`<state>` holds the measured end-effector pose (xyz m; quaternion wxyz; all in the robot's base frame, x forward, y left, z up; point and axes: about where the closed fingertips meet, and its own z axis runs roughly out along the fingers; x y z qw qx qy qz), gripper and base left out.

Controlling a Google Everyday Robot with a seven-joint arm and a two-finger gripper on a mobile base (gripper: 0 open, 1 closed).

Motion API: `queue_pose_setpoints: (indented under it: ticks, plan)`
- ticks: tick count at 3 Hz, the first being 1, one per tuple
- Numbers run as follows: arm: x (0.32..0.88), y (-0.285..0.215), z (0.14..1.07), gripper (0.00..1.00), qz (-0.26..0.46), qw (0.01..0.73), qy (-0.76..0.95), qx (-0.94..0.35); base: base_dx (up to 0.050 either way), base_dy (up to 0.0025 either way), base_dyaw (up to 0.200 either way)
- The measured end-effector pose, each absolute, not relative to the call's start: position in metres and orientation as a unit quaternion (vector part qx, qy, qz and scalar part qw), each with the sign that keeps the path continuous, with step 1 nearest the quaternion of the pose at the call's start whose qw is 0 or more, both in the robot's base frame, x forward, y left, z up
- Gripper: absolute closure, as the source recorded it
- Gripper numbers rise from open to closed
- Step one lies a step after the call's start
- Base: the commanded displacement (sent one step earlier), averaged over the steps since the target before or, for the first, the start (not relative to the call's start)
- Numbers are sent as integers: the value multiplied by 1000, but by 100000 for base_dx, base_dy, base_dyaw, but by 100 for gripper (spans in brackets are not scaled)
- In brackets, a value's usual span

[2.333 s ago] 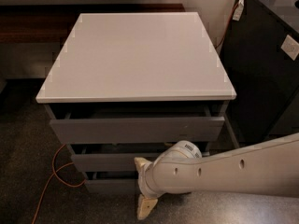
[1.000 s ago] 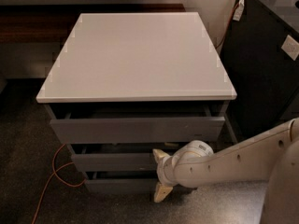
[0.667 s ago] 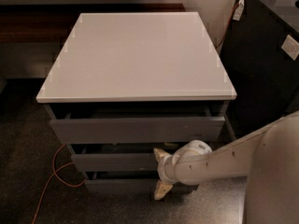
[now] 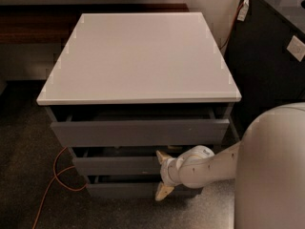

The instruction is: Pick green can from middle drawer and place on counter

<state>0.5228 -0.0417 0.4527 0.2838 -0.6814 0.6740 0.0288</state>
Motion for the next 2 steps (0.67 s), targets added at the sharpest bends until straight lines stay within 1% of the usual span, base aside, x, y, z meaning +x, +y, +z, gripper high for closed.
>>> queue_pose_setpoints:
  ticks: [1,2]
  plan:
    - [540,-44,442,0,27,294,679,-672,0,0,0]
    - [544,-41,438,0,29,288,682,-672,0,0,0]
